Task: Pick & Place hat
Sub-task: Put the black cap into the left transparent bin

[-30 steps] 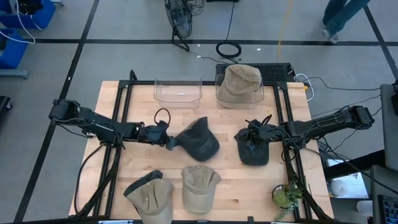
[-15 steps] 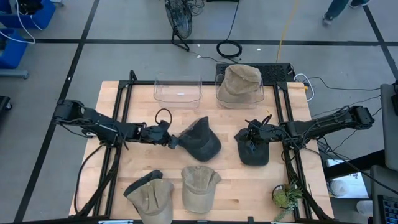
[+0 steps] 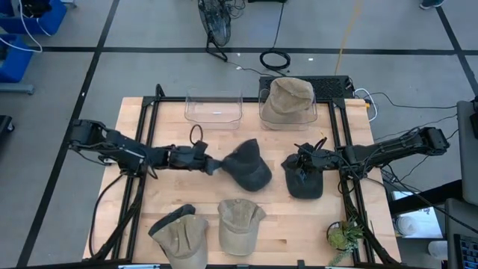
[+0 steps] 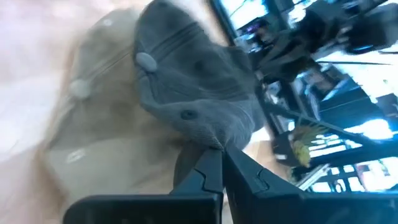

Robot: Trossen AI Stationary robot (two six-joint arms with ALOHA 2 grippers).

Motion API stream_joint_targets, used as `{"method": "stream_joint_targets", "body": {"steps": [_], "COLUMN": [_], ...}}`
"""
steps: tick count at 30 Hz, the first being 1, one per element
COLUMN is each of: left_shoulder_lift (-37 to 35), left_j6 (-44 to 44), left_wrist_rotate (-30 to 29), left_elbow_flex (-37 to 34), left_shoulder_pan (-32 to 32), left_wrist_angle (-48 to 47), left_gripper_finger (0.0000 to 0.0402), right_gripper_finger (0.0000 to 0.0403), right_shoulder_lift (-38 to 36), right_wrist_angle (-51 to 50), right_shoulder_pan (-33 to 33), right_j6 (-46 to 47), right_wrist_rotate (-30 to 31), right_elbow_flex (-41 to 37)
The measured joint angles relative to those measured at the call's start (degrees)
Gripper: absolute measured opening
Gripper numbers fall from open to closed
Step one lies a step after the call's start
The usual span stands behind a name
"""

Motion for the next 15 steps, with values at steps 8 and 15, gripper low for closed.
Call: {"method": "stream_joint_targets", "body": {"steps": [8, 15], "left_shoulder_lift": [-7.50, -14.00], "left_j6": [12.37, 21.39], "left_wrist_rotate": [0.14, 3.28], "left_elbow_flex": [0.17, 9.97], "left_shoulder_pan": [0.57, 3.17], "left_wrist_angle": [-1.12, -25.17], "left_gripper_finger": [0.0003, 0.0003], "right_gripper_finger": [0.0000, 0.0000], "right_shoulder_lift": [0.00, 0.00], "right_wrist_angle": [0.00, 0.00], "right_shoulder_pan": [0.00, 0.00], "right_j6": [-0.03, 0.01], "right_wrist_rotate": [0.00, 0.01], "right_elbow_flex": [0.00, 0.00]}}
